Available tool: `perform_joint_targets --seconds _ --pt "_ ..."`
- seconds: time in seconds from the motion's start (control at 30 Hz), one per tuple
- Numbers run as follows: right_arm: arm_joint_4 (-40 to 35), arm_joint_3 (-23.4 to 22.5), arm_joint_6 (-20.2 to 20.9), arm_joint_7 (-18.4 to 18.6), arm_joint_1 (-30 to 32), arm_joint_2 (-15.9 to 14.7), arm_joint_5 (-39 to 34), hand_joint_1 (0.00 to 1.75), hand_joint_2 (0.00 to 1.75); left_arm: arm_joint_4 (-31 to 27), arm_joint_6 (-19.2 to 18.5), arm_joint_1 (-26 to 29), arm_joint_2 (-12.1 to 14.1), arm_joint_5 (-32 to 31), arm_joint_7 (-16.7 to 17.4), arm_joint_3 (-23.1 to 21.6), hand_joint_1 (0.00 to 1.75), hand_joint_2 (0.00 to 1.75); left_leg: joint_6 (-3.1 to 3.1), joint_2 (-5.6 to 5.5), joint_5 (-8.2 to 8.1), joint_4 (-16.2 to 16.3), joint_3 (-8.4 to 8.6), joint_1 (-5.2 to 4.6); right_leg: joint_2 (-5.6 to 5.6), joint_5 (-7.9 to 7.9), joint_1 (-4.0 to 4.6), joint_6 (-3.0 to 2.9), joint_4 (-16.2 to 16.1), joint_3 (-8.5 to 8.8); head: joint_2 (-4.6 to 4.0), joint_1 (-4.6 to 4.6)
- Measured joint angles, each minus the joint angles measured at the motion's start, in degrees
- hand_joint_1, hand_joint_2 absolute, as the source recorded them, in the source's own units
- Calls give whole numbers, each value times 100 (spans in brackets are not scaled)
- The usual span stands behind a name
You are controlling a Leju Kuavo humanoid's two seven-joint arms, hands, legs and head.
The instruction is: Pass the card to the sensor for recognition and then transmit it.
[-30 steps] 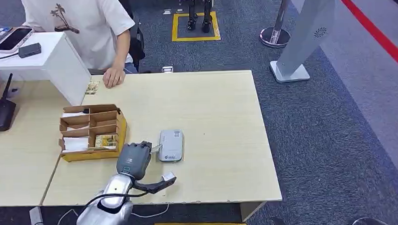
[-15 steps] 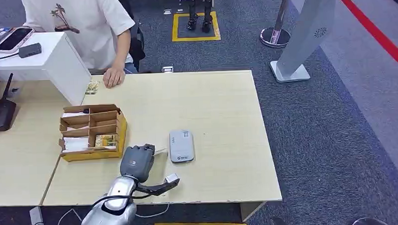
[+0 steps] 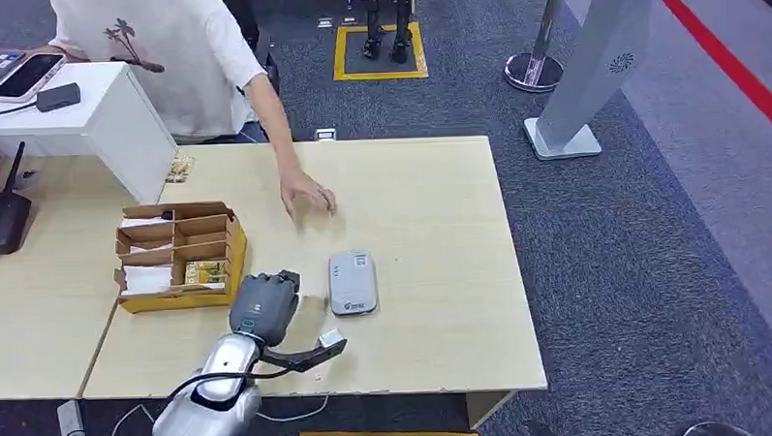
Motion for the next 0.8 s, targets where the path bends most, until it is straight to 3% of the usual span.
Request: perform_joint_targets --seconds 0.2,0.37,0.8 --pt "4 9 0 68 4 6 267 0 175 -1128 -353 -277 380 0 317 260 175 175 -2 0 1 -1 0 5 1 0 3 -1 2 -1 0 0" --pt "7 24 0 77 4 28 304 0 175 -1667 -502 -537 679 0 435 501 175 175 -6 1 4 -1 1 6 2 0 3 -1 4 -1 0 0" --pt "7 24 0 76 2 50 308 0 175 -2627 -373 -625 940 -2 632 997 175 175 -5 1 3 -1 -1 4 2 0 2 -1 3 -1 0 0"
